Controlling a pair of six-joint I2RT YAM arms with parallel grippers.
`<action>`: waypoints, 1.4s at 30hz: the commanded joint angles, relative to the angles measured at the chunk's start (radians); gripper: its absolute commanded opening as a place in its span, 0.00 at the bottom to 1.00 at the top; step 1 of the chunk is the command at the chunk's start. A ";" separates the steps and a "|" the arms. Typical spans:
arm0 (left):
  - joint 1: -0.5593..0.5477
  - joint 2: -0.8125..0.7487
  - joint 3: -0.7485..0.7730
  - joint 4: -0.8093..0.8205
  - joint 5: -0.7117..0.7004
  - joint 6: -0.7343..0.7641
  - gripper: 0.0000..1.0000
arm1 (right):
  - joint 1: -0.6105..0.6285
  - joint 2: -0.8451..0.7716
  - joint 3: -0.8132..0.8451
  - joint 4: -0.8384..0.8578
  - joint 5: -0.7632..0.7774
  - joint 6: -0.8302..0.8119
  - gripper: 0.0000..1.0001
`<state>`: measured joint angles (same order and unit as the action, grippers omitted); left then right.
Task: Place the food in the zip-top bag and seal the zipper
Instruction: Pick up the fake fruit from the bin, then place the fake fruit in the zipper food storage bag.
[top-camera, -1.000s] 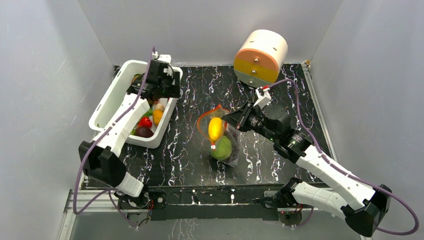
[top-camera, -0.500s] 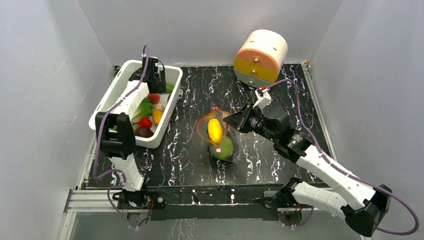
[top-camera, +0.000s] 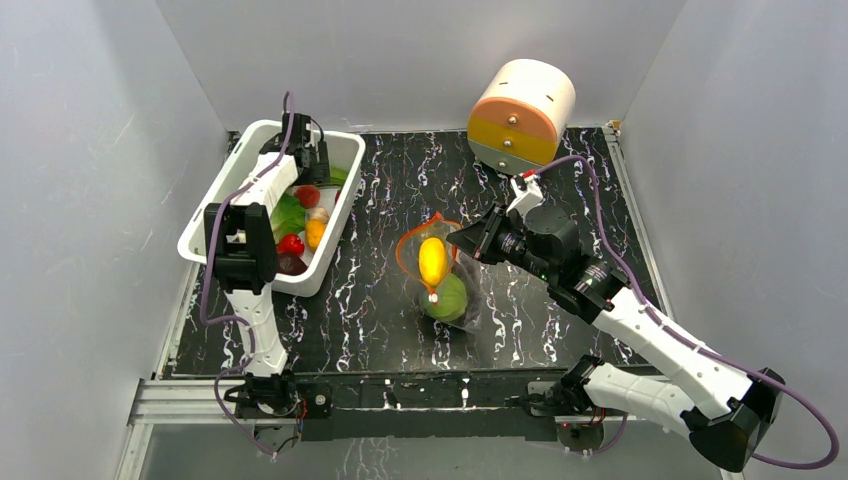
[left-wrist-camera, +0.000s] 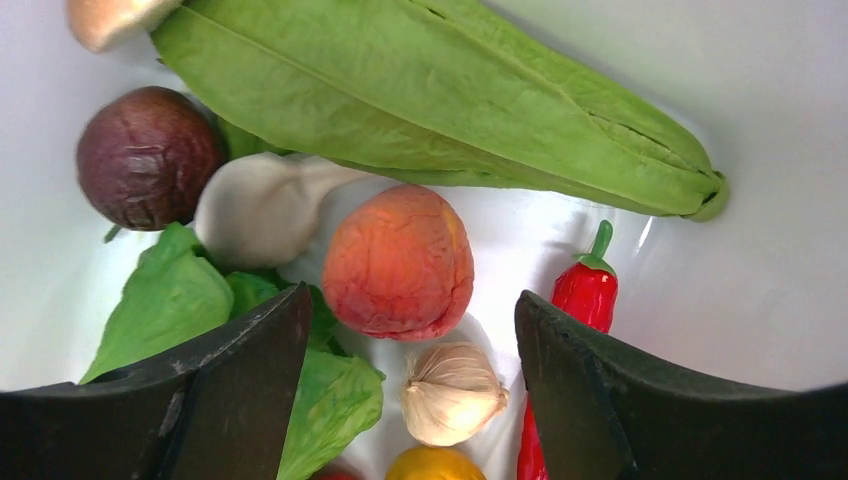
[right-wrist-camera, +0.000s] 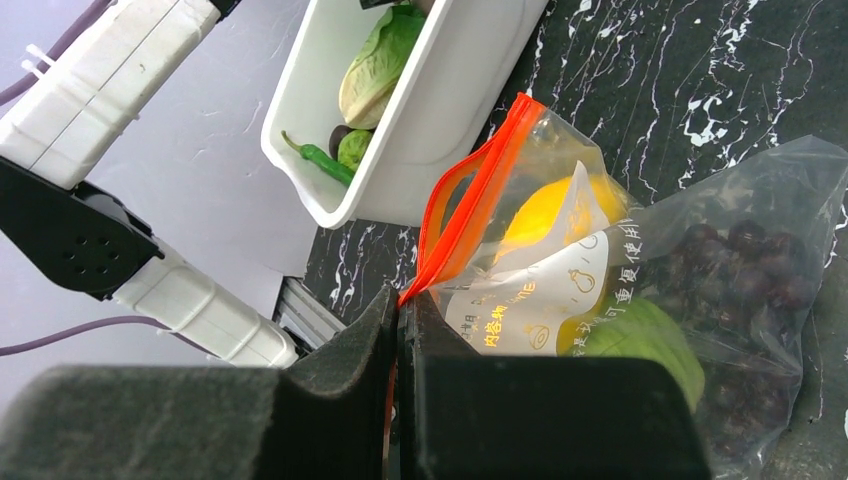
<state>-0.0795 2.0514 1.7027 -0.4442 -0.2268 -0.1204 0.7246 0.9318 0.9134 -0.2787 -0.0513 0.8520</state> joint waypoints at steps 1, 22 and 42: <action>0.006 0.013 0.040 -0.018 0.022 0.003 0.71 | -0.002 -0.011 0.080 0.085 0.017 0.023 0.00; 0.037 0.076 0.047 -0.045 0.034 -0.004 0.56 | -0.001 -0.026 0.083 0.077 0.047 0.025 0.00; 0.036 -0.319 -0.153 0.019 0.339 -0.157 0.46 | -0.001 0.034 0.080 0.058 0.057 0.055 0.00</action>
<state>-0.0475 1.8534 1.5555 -0.4393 -0.0074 -0.2291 0.7246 0.9607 0.9203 -0.2893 -0.0200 0.8936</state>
